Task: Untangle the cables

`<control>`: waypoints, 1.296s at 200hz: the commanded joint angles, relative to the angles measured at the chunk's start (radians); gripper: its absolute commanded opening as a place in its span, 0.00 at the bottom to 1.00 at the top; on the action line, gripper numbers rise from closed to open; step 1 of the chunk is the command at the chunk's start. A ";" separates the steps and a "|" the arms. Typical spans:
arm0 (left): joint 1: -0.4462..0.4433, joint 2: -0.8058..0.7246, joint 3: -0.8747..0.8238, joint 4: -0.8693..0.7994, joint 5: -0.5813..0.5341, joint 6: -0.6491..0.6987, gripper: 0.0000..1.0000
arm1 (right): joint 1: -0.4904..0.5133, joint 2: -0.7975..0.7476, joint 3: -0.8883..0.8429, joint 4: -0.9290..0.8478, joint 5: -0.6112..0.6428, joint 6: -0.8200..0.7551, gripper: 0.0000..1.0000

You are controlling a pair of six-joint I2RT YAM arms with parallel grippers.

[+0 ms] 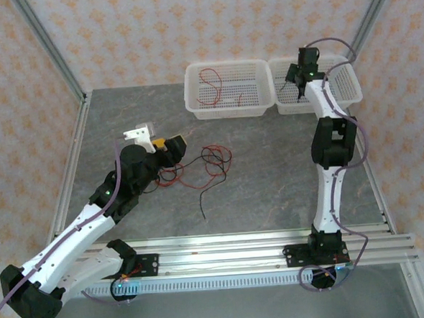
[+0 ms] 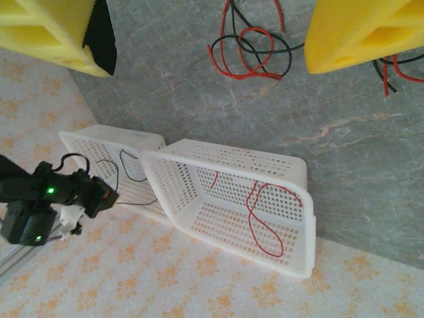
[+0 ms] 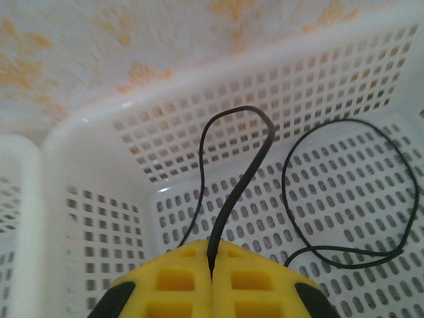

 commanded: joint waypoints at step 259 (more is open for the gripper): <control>-0.007 0.093 -0.100 -0.221 0.016 -0.195 0.74 | -0.003 -0.581 -0.633 0.167 -0.011 0.165 0.56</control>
